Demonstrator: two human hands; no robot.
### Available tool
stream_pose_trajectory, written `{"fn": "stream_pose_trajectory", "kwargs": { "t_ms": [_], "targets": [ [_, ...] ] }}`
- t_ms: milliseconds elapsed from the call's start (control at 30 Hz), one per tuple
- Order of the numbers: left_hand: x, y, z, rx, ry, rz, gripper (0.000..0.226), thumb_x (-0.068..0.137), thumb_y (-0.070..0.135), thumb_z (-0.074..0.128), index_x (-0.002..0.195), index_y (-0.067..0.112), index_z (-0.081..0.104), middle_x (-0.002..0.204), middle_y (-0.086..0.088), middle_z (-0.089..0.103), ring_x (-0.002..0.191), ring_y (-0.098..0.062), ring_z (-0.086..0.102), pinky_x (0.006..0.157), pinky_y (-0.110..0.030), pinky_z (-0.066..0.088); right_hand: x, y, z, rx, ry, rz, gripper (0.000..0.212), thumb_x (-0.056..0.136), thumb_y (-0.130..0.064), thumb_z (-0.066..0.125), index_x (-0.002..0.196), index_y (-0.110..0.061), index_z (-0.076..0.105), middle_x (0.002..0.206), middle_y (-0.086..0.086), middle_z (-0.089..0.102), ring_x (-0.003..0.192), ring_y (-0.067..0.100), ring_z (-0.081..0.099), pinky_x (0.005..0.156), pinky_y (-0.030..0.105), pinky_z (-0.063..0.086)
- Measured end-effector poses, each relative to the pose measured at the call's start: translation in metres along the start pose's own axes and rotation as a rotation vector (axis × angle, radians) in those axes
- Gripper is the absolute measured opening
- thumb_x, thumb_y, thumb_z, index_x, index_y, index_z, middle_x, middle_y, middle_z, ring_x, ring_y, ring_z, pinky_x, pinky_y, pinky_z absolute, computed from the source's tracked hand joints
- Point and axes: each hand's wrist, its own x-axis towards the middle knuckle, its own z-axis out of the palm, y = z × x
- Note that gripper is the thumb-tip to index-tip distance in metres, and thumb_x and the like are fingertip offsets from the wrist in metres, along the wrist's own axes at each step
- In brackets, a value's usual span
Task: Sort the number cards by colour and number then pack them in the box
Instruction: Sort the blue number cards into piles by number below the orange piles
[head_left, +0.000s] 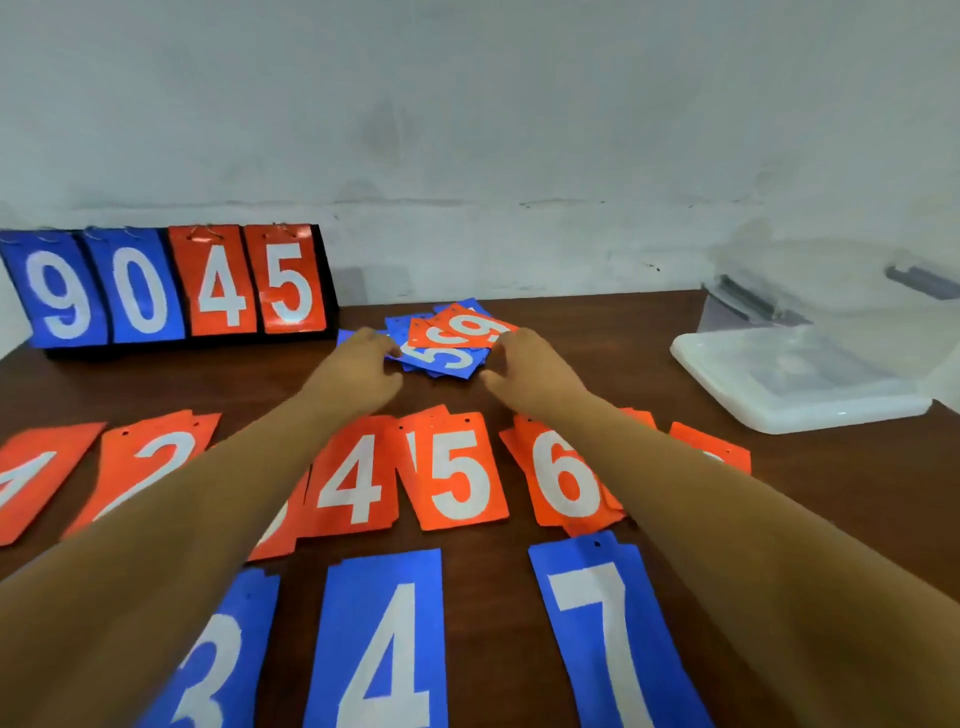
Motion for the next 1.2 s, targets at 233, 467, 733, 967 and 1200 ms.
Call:
{"fn": "stream_pose_trajectory", "kwargs": {
  "t_ms": [233, 467, 733, 967, 1200],
  "targets": [
    [0.033, -0.029, 0.028, 0.054, -0.004, 0.073, 0.034, 0.091, 0.026, 0.059, 0.122, 0.013, 0.062, 0.127, -0.011, 0.053, 0.121, -0.027, 0.047, 0.102, -0.036, 0.041, 0.062, -0.001, 0.049, -0.085, -0.124, -0.175, 0.047, 0.092, -0.042, 0.059, 0.13, -0.014, 0.057, 0.129, 0.008, 0.06, 0.118, 0.024, 0.054, 0.097, 0.035, 0.046],
    [0.02, -0.004, 0.004, -0.717, -0.012, -0.366, 0.043, 0.093, 0.044, 0.057, 0.075, 0.006, 0.066, 0.068, -0.011, 0.072, 0.061, -0.024, 0.069, 0.06, -0.029, 0.053, 0.037, -0.02, 0.048, -0.013, 0.218, -0.433, 0.023, 0.095, -0.023, 0.051, 0.092, -0.01, 0.07, 0.082, 0.012, 0.068, 0.076, 0.031, 0.06, 0.065, 0.039, 0.041],
    [0.016, -0.03, -0.006, -0.942, 0.215, -0.529, 0.012, 0.089, 0.009, 0.063, 0.101, 0.007, 0.062, 0.105, -0.009, 0.068, 0.092, -0.024, 0.067, 0.079, -0.039, 0.057, 0.038, -0.027, 0.046, 0.21, 0.181, -0.18, 0.037, 0.095, -0.043, 0.054, 0.108, -0.011, 0.066, 0.105, 0.006, 0.065, 0.098, 0.021, 0.058, 0.088, 0.037, 0.045],
    [0.005, -0.039, -0.019, -1.0, 0.274, -0.442, 0.018, 0.092, 0.016, 0.065, 0.109, 0.01, 0.064, 0.104, -0.004, 0.068, 0.087, -0.018, 0.067, 0.064, -0.024, 0.053, 0.06, -0.003, 0.059, -0.194, -0.065, 0.075, 0.036, 0.097, -0.034, 0.049, 0.122, -0.009, 0.052, 0.12, 0.014, 0.058, 0.105, 0.029, 0.056, 0.084, 0.037, 0.047],
    [-0.018, -0.031, -0.025, -0.988, 0.192, -0.404, 0.021, 0.091, 0.025, 0.066, 0.108, 0.015, 0.063, 0.101, -0.002, 0.07, 0.084, -0.016, 0.07, 0.068, -0.03, 0.059, 0.076, 0.001, 0.045, -0.016, -0.118, 0.478, 0.056, 0.082, -0.04, 0.071, 0.127, -0.014, 0.05, 0.132, 0.016, 0.05, 0.123, 0.036, 0.047, 0.104, 0.047, 0.04]
  ]
}}
